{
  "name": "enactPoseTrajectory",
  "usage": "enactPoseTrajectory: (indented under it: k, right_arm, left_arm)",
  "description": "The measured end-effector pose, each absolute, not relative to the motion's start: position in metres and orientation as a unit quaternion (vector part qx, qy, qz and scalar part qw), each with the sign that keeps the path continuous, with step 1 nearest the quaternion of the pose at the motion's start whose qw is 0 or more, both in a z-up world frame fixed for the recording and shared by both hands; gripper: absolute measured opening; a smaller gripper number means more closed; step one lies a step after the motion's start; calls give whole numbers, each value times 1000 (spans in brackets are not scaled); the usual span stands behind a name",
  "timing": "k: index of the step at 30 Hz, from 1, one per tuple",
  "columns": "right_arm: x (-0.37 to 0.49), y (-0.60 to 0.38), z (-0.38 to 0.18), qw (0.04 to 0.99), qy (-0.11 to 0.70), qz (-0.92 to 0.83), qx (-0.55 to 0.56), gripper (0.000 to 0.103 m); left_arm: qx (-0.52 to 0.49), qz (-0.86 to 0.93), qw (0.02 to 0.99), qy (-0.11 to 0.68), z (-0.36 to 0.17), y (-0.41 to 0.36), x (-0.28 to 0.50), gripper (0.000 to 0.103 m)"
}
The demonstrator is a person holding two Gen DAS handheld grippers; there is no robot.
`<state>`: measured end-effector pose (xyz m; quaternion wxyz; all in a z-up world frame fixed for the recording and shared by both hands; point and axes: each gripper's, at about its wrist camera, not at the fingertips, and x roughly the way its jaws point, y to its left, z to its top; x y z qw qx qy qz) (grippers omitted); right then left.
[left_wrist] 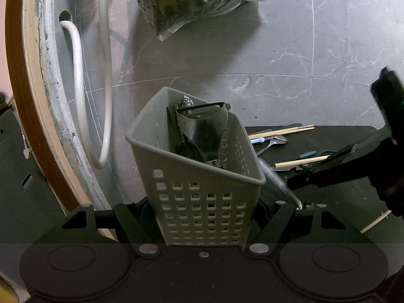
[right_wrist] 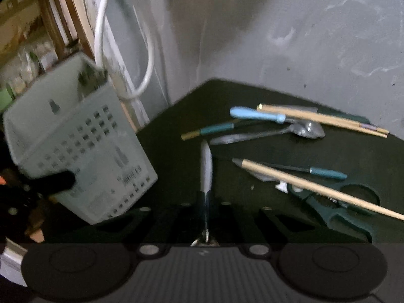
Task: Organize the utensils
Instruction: 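Lift the silver spoon and carry it toward the caddy with the right gripper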
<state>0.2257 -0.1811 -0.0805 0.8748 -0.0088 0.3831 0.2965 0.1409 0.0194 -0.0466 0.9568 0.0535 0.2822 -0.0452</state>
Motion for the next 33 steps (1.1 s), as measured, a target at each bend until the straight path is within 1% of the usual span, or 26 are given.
enactPoseTrajectory:
  k: [2, 6, 8, 9, 11, 13, 16, 21, 28, 30, 32, 33]
  right_arm:
    - [225, -184, -79, 876, 379, 297, -7, 1]
    - [228, -185, -85, 871, 396, 291, -11, 1]
    - [229, -188, -86, 869, 401, 289, -11, 10]
    - [227, -191, -85, 870, 405, 283, -5, 13]
    - [224, -200, -85, 869, 413, 272, 7, 31]
    - [220, -211, -86, 867, 424, 262, 16, 34]
    - [213, -227, -90, 854, 453, 254, 41, 36]
    - [208, -238, -103, 827, 489, 262, 94, 36]
    - [213, -230, -107, 818, 488, 276, 129, 35]
    - [218, -230, -109, 817, 490, 270, 143, 26]
    - [222, -230, -112, 816, 494, 259, 152, 6]
    - [223, -229, -112, 818, 495, 253, 148, 3]
  left_arm:
    - [54, -45, 957, 282, -47, 19, 141, 77]
    - [54, -45, 957, 282, -47, 19, 141, 77]
    - [54, -45, 957, 282, -47, 19, 141, 77]
    - [54, -45, 957, 282, -47, 19, 141, 77]
    - [55, -46, 957, 282, -47, 19, 141, 77]
    - [55, -46, 957, 282, -47, 19, 141, 77]
    - [56, -46, 957, 282, -47, 18, 141, 77]
    - [58, -46, 956, 283, -46, 18, 142, 77]
    - [61, -49, 956, 283, -47, 19, 141, 77]
    - [62, -49, 956, 283, -47, 19, 142, 77]
    - [62, -49, 956, 283, -47, 19, 142, 77]
    - [62, -49, 956, 283, -47, 19, 142, 77]
